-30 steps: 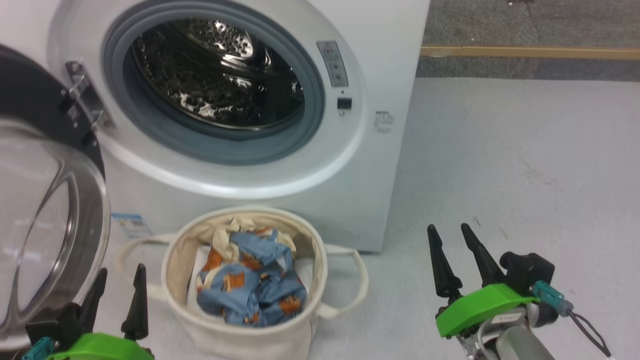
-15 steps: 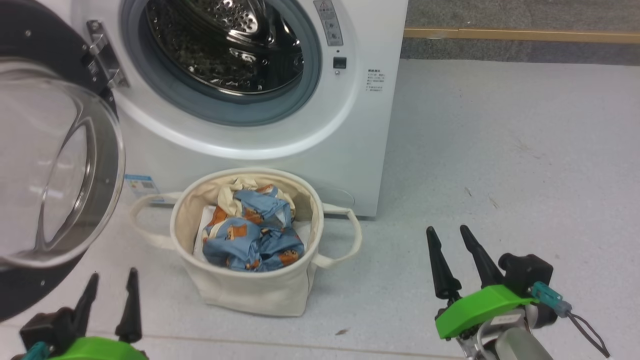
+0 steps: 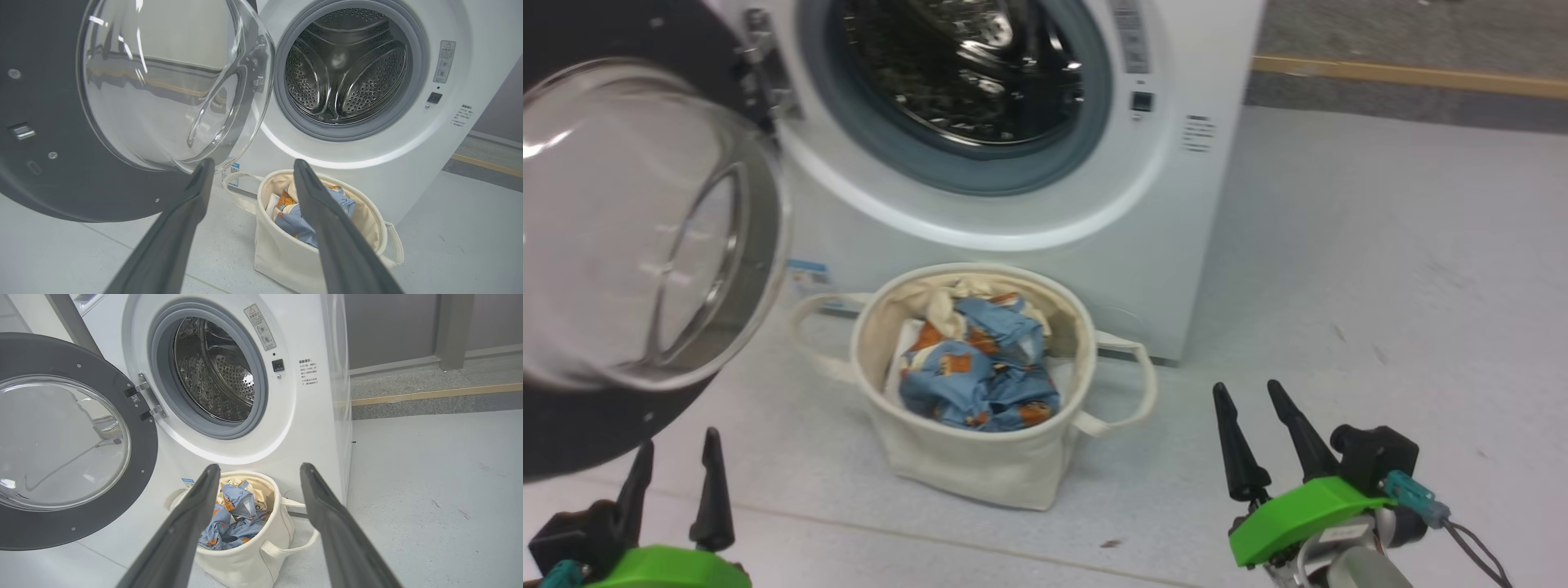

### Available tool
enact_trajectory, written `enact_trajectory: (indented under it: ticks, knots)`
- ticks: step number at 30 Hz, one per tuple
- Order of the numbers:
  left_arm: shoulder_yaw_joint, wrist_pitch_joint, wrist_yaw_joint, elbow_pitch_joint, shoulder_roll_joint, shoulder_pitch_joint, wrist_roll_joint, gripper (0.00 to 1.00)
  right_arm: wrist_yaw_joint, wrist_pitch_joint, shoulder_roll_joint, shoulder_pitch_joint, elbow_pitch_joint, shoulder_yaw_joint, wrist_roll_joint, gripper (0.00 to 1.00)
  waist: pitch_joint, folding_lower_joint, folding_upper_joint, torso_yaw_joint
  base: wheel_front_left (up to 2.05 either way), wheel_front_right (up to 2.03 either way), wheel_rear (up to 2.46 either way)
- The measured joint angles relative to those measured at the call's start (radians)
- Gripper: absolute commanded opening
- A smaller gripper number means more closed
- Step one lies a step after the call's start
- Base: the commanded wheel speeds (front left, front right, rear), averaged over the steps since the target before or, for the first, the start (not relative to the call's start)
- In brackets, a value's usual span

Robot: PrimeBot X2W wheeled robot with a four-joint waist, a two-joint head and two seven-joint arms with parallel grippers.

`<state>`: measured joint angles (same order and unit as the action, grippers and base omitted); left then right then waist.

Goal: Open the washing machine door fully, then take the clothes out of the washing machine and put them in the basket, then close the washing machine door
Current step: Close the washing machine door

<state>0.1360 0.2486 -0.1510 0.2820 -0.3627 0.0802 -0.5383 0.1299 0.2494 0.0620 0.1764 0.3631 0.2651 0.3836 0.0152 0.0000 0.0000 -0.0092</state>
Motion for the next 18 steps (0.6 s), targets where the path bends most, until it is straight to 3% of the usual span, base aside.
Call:
enact_trajectory:
  ticks: [18]
  knots:
    - [-0.029,-0.01,-0.053,-0.052,-0.001,-0.044,-0.002,1.0,0.0,0.0,-0.002,-0.028,0.0,0.027,0.023,1.0,0.029,0.0,0.0,0.302,0.0,0.0,0.0]
